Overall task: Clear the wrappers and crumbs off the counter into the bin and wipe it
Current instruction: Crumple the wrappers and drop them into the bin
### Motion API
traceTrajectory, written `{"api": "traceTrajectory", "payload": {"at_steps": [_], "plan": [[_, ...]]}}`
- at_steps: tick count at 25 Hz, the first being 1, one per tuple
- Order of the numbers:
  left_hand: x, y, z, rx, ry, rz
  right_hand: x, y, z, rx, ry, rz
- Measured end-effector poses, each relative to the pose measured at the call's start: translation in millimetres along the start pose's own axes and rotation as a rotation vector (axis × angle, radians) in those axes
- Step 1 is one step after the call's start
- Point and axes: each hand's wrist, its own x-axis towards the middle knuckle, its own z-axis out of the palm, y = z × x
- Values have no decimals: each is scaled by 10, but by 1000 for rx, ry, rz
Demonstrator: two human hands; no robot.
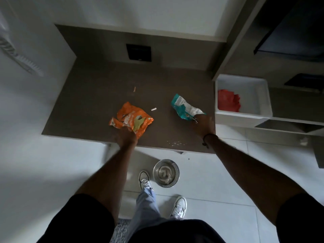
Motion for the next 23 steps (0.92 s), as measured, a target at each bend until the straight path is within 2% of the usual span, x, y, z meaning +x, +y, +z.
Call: {"api": "traceTrajectory", "payload": {"at_steps": [2,4,6,8,9,12,14,20,23], "plan": [[-193,-103,-20,5,64,50,-126,-53,-89,115,52,-46],[-448,-176,-28,-116,128,101,-262,-176,-226,229,33,-70],[-658,-190,-45,-265,173,190,-357,-357,-365,457,-127,-42],[-838,-176,-93,-376,207,317,-523,-565,-469,795,-398,73],[-910,-166,-122,-418,213,374,-583,-632,-494,862,-497,124],[-1118,-202,-194,-474,201,502,-777,-657,-471,806,-664,210],[-1212,-277,-236,-449,197,565,-882,-636,-384,870,-798,247],[-1306,-438,-200,-337,134,638,-1171,-679,-122,831,-712,261],[-1328,-492,-204,-319,125,709,-1279,-724,-36,688,-603,110]]}}
